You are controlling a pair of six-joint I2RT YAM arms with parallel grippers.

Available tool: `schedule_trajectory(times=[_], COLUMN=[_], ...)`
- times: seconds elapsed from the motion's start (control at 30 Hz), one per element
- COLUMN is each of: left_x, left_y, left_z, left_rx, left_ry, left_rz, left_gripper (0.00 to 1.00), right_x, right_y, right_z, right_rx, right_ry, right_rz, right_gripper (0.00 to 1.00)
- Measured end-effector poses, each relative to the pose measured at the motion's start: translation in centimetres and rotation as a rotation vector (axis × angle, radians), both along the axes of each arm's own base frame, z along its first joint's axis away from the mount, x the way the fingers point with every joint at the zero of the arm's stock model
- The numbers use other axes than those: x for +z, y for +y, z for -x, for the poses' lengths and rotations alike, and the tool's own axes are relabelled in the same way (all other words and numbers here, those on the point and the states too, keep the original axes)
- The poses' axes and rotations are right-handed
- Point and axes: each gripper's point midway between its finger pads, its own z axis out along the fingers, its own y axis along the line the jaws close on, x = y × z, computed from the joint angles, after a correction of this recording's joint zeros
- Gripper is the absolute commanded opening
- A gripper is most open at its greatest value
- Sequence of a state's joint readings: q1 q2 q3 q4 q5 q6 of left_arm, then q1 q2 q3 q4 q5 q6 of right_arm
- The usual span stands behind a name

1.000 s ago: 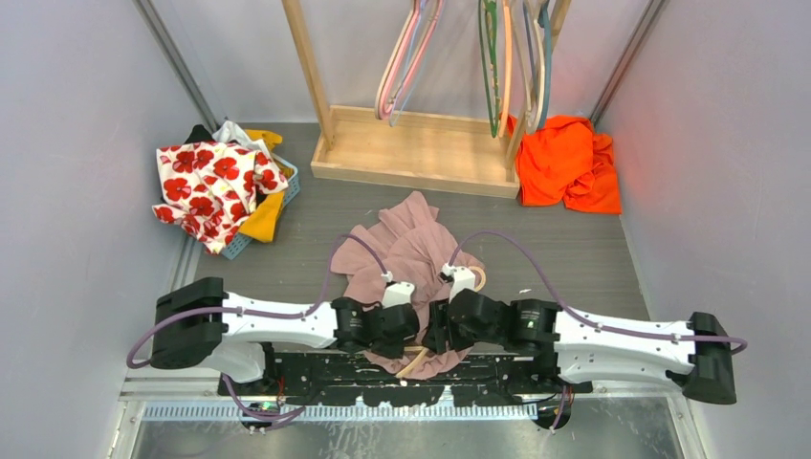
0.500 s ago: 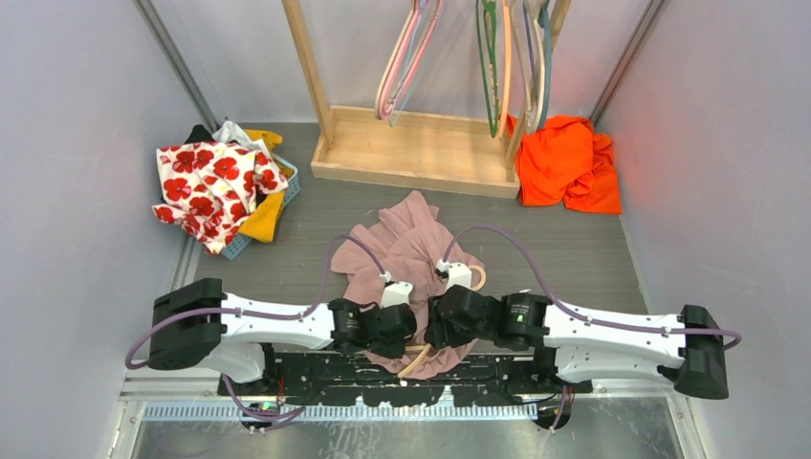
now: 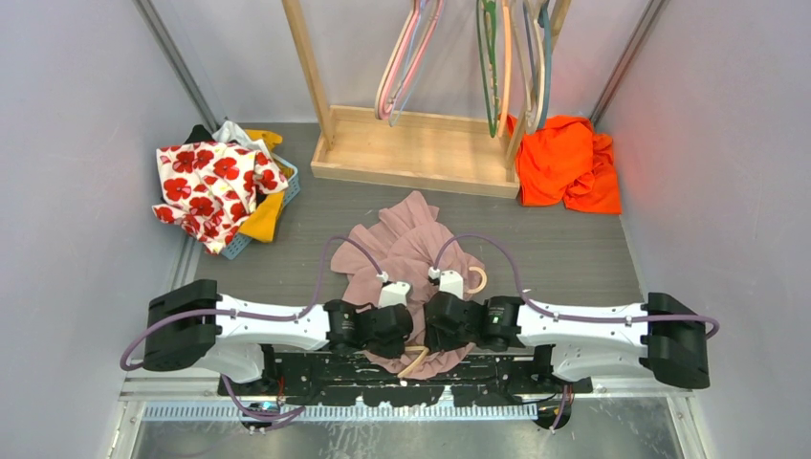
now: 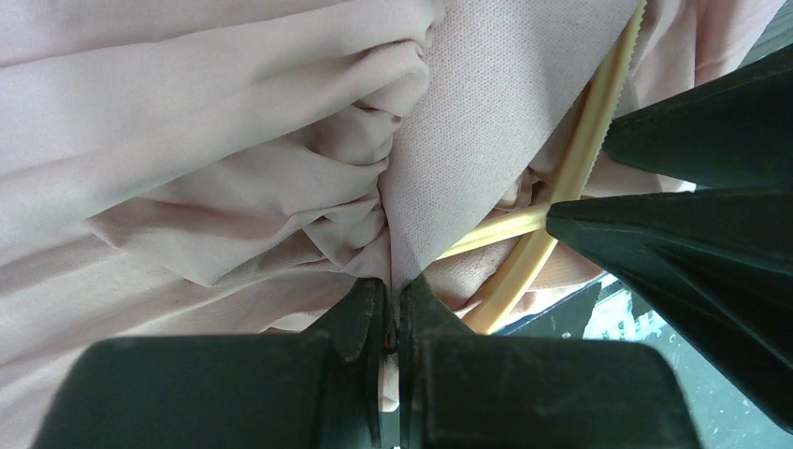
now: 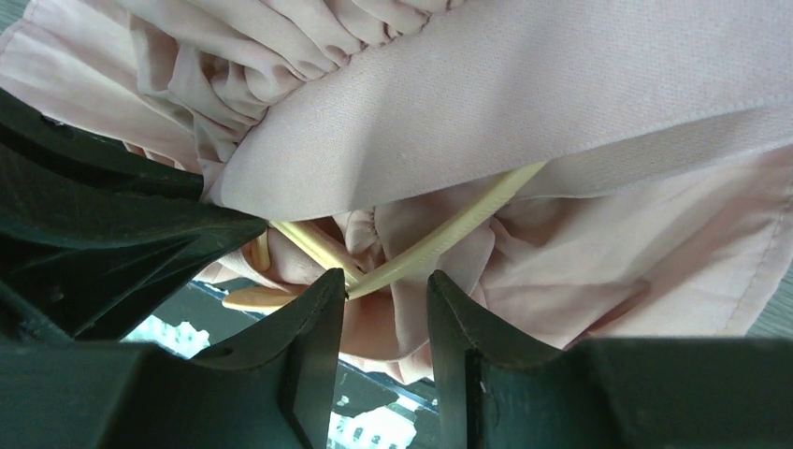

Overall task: Place the skirt on the hanger
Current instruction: Hang the skirt on the hanger.

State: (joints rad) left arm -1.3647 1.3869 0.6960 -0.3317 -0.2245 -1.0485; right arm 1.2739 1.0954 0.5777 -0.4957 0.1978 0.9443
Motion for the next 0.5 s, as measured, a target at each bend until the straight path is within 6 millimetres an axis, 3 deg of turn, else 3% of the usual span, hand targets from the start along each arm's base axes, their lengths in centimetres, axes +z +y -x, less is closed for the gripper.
schedule_trajectory(times=[0.2, 0.27, 0.37, 0.5], left_x=[0.0, 0.0, 0.1, 1.3], left_y=[-0.1, 0.0, 0.1, -0.6], left_z=[0.1, 0.2, 0.2, 0.4], left_rx=[-0.003, -0.004, -0.004, -0.006], left_ry=[0.002, 0.003, 0.008, 0.015], left_rz=[0.014, 0.019, 0.033, 0.088], left_gripper=[0.00, 0.00, 0.00, 0.00], right_x=[-1.0, -1.4, -1.7, -1.6], right_y=[0.2, 0.3, 0.3, -0.1], right_z=[-0.9, -1.1, -1.5, -2.8], right_rx=[-0.014, -0.011, -0.020, -0.067], right_ry=[0.007, 0.009, 0.011, -0.007], right_rz=[0.049, 0.074, 0.095, 0.102], right_gripper=[0.41, 0.32, 0.10, 0.04])
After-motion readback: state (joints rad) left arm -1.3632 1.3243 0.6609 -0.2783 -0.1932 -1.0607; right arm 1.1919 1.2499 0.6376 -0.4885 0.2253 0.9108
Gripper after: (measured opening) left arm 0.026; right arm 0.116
